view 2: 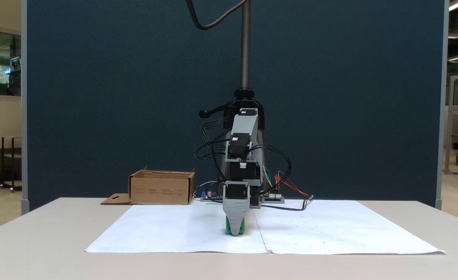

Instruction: Grasp a green dice and put it in the bin.

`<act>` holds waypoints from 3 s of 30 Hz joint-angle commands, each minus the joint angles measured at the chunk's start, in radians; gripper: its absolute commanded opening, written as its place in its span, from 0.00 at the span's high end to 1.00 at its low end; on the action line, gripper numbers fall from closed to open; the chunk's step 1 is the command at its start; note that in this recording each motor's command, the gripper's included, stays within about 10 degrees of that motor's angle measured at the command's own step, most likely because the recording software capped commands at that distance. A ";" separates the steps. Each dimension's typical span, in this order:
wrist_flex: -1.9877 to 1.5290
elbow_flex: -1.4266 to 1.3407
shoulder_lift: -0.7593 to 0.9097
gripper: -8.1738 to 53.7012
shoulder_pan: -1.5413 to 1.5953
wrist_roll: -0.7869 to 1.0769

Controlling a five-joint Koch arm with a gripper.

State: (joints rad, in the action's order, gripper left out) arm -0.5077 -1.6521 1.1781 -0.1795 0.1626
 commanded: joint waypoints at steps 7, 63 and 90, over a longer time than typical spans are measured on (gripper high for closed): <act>-0.094 -0.005 0.141 0.67 -0.040 -0.025; -0.664 0.735 0.193 0.67 -1.575 0.245; -0.703 0.638 0.110 0.67 -1.565 -0.172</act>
State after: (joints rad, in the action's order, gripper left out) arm -1.2118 -1.0293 1.2625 -1.7365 0.0537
